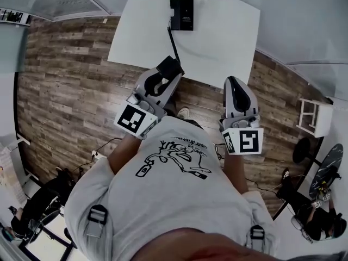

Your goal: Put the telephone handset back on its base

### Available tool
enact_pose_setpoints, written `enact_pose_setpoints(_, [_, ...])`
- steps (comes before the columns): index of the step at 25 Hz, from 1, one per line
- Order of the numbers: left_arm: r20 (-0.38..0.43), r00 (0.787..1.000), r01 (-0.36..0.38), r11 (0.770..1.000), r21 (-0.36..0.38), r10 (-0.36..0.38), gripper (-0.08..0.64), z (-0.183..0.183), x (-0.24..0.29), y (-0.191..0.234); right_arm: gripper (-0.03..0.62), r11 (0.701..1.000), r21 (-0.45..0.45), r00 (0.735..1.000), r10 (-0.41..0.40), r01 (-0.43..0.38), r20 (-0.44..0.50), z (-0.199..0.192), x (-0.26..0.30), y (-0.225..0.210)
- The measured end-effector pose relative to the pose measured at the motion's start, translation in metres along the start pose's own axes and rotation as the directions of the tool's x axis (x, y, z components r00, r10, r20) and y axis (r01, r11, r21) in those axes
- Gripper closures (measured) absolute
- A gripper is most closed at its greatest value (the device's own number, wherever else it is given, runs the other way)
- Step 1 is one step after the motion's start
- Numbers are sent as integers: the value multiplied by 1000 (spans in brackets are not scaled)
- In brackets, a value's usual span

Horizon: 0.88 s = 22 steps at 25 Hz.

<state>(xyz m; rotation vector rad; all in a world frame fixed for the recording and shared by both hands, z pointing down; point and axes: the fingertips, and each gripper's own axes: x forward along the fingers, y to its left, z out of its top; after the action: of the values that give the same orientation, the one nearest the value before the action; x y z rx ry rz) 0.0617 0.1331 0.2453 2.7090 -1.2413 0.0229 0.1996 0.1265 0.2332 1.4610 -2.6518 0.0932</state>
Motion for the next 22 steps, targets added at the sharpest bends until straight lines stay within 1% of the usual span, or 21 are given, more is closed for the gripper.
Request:
enact_pose_setpoints(4, [-16, 1000, -7, 1000, -31, 7, 488, 1, 18, 61, 578, 1000, 3, 1000, -10, 10, -17, 4, 58, -5])
enact_pose_setpoints(12, [-4, 999, 36, 999, -25, -36, 488, 25, 47, 149, 578, 999, -19, 999, -38, 37, -34, 22, 148, -4])
enact_pose_setpoints(19, [-20, 997, 79, 996, -37, -79, 488, 32, 70, 215, 578, 999, -31, 998, -45, 44, -36, 31, 223, 0])
enact_pose_setpoints(22, [-28, 994, 109, 993, -46, -110, 488, 32, 78, 233, 578, 997, -46, 995, -64, 61, -73, 25, 247, -1])
